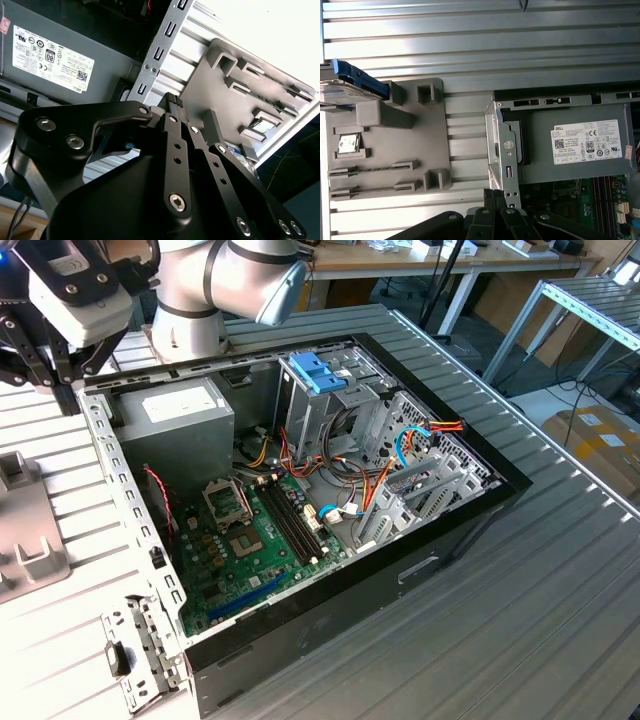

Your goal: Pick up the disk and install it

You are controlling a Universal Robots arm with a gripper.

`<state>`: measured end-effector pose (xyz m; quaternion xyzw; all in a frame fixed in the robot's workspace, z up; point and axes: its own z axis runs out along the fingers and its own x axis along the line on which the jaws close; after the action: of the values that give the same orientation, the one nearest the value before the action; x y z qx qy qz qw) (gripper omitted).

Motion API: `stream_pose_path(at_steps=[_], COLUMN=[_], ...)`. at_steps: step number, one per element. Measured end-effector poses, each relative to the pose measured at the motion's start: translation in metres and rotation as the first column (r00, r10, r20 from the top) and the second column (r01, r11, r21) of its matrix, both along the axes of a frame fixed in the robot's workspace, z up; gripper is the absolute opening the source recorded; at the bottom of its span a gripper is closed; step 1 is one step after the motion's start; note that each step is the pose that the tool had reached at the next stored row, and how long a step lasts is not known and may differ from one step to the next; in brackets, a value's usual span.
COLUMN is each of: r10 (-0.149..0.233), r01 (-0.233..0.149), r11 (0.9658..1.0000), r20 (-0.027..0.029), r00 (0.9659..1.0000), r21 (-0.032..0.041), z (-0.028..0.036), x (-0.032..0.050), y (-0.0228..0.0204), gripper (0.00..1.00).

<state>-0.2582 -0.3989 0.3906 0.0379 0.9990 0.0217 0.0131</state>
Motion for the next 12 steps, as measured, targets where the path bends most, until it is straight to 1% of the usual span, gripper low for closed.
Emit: stream_pose_path(at_steps=[12], r10=[0.0], r01=[0.0], r11=[1.0], r20=[0.0], r00=[1.0], r21=[0.0], z=[-0.0001], x=[-0.006], y=[0.0], gripper=[0.11])
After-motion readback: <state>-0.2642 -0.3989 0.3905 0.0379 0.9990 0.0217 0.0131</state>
